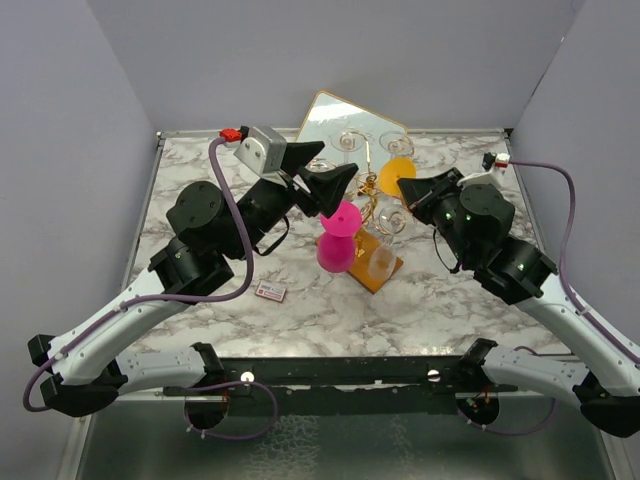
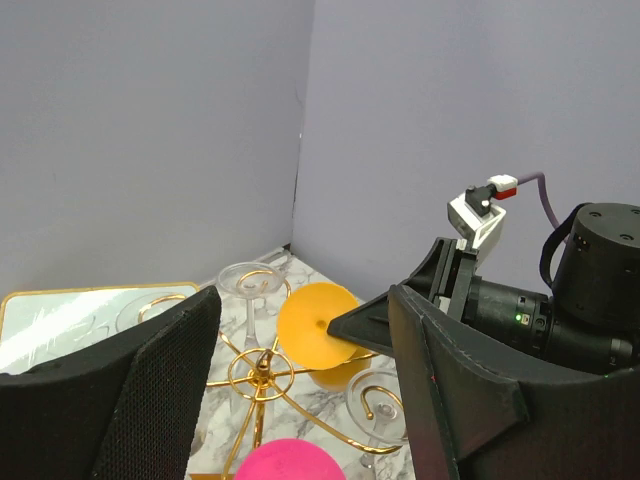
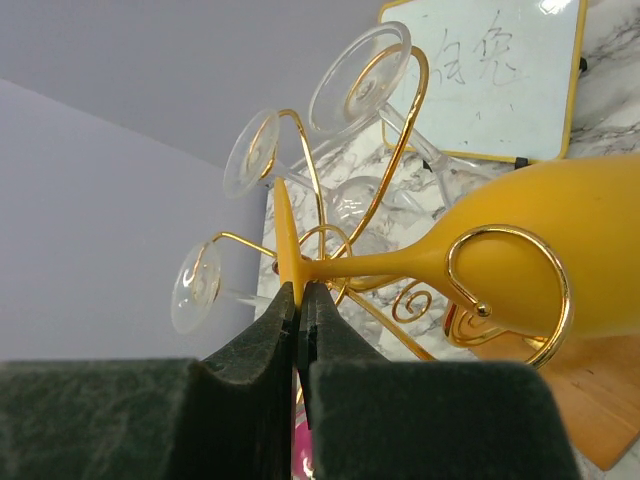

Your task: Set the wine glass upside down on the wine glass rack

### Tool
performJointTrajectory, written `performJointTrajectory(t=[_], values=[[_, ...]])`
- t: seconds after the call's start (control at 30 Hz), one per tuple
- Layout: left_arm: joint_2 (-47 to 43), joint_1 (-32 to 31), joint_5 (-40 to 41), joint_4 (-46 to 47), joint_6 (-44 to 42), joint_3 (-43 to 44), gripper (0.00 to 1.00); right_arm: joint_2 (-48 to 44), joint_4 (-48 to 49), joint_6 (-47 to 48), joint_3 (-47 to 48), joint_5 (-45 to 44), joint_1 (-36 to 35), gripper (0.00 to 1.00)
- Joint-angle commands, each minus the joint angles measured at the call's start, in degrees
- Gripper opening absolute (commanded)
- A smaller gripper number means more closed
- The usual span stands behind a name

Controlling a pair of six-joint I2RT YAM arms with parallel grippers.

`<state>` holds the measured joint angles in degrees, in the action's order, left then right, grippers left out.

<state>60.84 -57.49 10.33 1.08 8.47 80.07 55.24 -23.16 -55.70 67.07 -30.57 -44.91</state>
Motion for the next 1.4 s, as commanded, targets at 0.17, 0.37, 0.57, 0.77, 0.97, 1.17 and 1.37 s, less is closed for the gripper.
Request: performJointTrajectory(t=[0.17,0.37,0.57,0.77,0.97,1.17,1.37], values=[[-1.46,-0.12,3.95,-1.71,1.20,-0.52,0.69,-1.56,-3.27,-5.66,-0.56,-0.38,-0.09,0.01],[-1.64,-0.16,4.51,-1.85,1.54,-0.74,0.69,-3.16,-8.33,-10.38,-0.41,-2.09,-0.07,0.01],[-1.60,-0.16,5.14,-1.53,1.89,-0.78,0.69,-5.16,-11.75,-15.07,-0.67,-4.01,-0.09,0.01],[-1.00,-0.16,5.40,-1.41,2.08,-0.36,0.69,-5.40,-16.84,-20.17,0.73,-6.67,-0.09,0.01],[-0.80,-0.16,6.07,-2.45,2.63,0.21,0.69,-5.84,-20.72,-23.52,1.14,-9.73,-0.09,0.01],[-0.73,-0.16,6.44,-3.01,2.96,0.20,0.70,-6.37,-19.54,-23.19,1.43,-11.78,-0.07,0.01],[-0.97,-0.16,6.80,-2.86,3.04,-0.05,0.70,-6.33,-19.52,-23.82,1.57,-14.92,-0.09,0.01]])
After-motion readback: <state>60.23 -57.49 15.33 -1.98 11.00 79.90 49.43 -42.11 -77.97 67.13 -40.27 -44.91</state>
